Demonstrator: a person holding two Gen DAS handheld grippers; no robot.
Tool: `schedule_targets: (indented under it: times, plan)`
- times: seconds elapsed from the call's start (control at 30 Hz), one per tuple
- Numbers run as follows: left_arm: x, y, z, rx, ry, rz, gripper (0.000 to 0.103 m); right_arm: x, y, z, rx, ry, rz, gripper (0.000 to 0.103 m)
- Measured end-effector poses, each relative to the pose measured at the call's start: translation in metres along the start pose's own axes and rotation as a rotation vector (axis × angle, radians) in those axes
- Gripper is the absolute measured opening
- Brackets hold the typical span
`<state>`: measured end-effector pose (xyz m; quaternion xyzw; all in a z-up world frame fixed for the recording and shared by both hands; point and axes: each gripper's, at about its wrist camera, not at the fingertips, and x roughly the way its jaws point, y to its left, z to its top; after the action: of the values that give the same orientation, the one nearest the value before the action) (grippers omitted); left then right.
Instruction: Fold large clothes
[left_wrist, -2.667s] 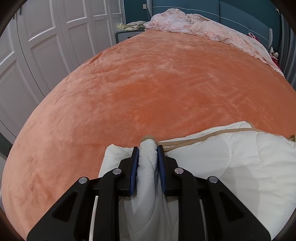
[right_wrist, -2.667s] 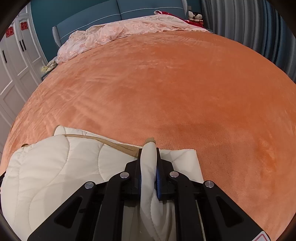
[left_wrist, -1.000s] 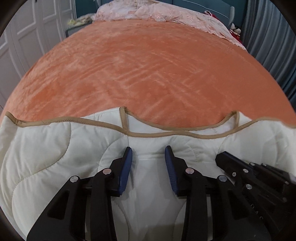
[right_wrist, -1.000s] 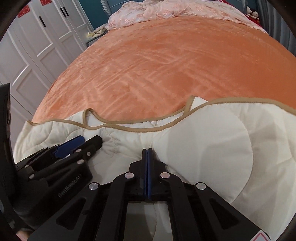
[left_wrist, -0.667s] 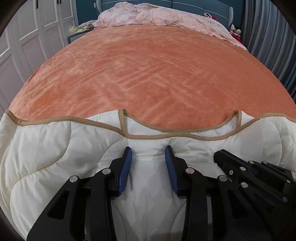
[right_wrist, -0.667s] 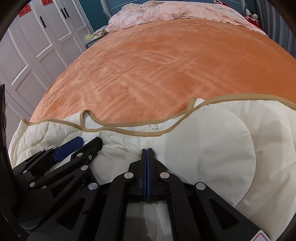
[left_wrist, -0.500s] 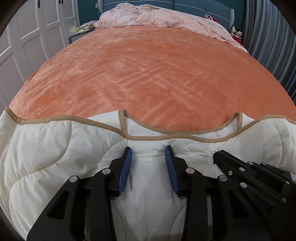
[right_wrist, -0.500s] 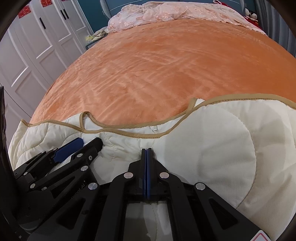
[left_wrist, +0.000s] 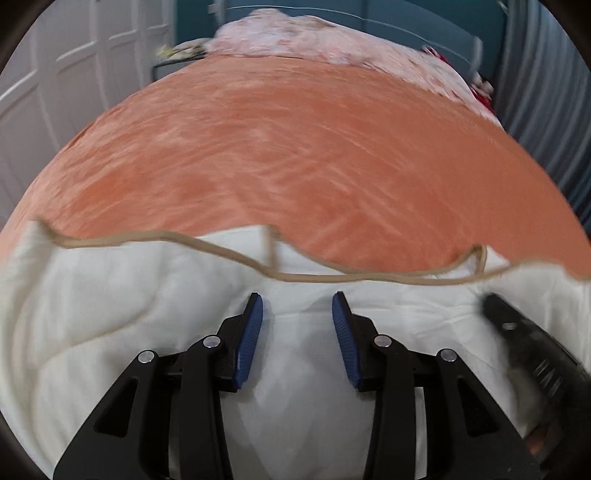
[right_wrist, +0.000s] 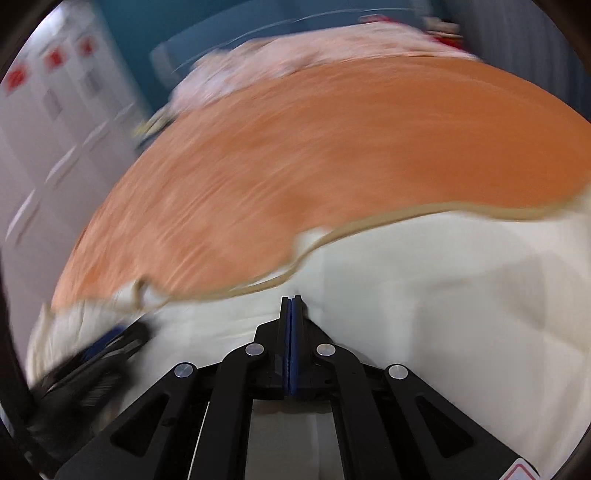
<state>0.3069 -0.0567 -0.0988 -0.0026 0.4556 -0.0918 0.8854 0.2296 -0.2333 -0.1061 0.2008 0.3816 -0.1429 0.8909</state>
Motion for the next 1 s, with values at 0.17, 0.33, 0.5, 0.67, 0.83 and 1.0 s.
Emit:
schedule_targets:
  times: [0.17,0.33,0.5,0.67,0.83,1.0]
  plan:
    - [-0.051,0.065,-0.012,-0.105,-0.013,0.086,0.042,-0.058,-0.028,-0.005,0.060,-0.052,-0.060,0.011]
    - [-0.101,0.113,-0.046,-0.200,-0.021,0.070,0.058,-0.106,0.018,-0.045,-0.110,0.008,0.097,0.012]
    - [-0.142,0.135,-0.082,-0.251,-0.031,0.082,0.073,-0.099,0.067,-0.095,-0.239,0.149,0.147,0.012]
    - [-0.165,0.158,-0.113,-0.318,-0.012,0.034,0.074,-0.092,0.069,-0.120,-0.235,0.176,0.113,0.012]
    - [-0.189,0.174,-0.139,-0.402,-0.072,0.109,0.083,-0.097,0.065,-0.125,-0.218,0.191,0.120,0.011]
    - [-0.159,0.195,-0.151,-0.501,0.043,-0.012,0.088,-0.112,0.061,-0.141,-0.237,0.187,0.114,0.010]
